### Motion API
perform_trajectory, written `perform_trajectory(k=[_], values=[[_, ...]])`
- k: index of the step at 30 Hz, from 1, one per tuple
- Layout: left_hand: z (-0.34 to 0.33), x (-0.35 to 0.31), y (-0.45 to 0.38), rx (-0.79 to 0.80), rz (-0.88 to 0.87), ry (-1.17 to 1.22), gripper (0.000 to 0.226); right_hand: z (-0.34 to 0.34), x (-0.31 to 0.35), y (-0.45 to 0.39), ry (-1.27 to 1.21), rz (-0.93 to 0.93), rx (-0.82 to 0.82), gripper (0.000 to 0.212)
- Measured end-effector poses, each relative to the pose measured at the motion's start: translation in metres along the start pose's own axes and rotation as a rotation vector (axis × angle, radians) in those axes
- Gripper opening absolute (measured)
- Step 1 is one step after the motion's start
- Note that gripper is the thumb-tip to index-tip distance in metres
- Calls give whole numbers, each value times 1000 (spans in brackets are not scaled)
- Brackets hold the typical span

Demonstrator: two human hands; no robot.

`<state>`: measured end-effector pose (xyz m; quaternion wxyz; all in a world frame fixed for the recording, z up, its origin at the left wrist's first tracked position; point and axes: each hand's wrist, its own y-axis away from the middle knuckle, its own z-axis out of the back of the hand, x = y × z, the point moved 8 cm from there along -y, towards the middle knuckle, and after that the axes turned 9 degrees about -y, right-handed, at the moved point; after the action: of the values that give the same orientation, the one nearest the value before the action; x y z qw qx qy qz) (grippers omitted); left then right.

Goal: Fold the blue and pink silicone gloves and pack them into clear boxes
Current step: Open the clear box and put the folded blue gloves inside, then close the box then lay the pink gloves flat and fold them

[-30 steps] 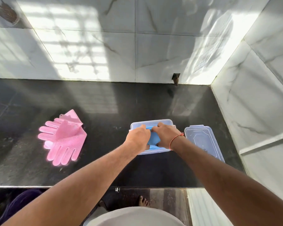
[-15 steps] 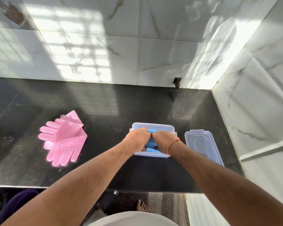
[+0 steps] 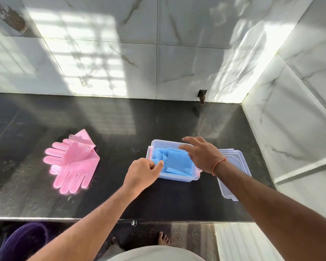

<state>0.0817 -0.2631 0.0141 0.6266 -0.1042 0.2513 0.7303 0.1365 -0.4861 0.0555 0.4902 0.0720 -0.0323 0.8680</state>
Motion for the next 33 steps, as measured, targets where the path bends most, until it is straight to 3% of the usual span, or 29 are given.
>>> perform_trajectory(k=[3, 11, 19, 27, 33], values=[[-7, 2, -6, 98, 32, 153, 51, -10, -2, 0, -22, -31, 53, 52], [8, -20, -19, -36, -198, 21, 13, -2, -3, 30, -100, -244, 21, 53], [-15, -74, -34, -11, -407, 17, 12, -9, -15, 105, -176, -460, -86, 43], [-49, -123, -28, 92, -553, 23, 15, -14, -31, 170, -140, -620, -130, 48], [-27, -96, -15, -55, -703, -125, 23, 5, -4, 148, -38, -478, -283, 49]])
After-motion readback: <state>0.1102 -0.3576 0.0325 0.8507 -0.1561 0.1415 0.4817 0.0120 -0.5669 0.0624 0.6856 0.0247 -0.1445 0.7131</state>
